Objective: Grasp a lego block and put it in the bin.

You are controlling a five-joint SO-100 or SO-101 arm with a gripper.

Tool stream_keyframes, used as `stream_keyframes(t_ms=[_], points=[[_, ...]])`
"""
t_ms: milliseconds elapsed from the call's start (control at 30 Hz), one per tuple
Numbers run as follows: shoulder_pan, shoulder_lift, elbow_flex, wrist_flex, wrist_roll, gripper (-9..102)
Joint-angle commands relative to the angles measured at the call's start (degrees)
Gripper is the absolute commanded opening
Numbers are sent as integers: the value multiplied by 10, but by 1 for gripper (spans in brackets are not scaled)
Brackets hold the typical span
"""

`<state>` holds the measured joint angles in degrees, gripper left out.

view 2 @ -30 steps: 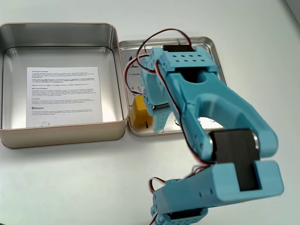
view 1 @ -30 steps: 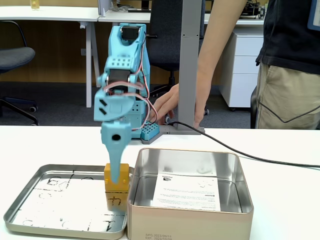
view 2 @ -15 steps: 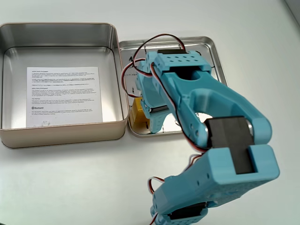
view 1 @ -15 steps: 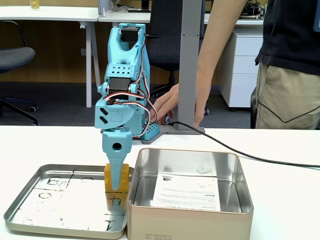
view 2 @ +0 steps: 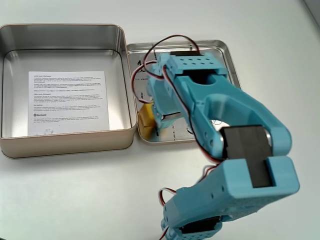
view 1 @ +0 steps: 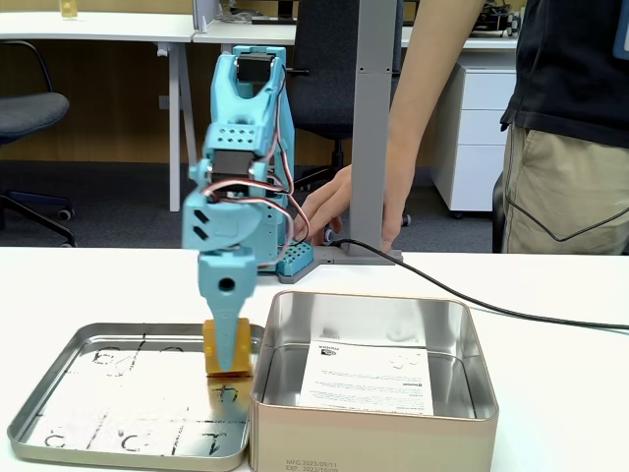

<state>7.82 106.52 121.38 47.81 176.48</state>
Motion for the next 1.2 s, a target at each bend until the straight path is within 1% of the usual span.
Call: stream_keyframes(t_ms=[0,133,233,333,533,733,967,1167], points=[[47,65,-47,28,18,0],[94,94,-144,64,32,0],[96,95,-230,90,43,0],[60,76,-317,118,46,0],[-65,15,-447,145,38,0],[-158,-46,-504,164,41,0],[-200,-99,-513,228,38,0],[-244,-171,-511,236,-11,0]])
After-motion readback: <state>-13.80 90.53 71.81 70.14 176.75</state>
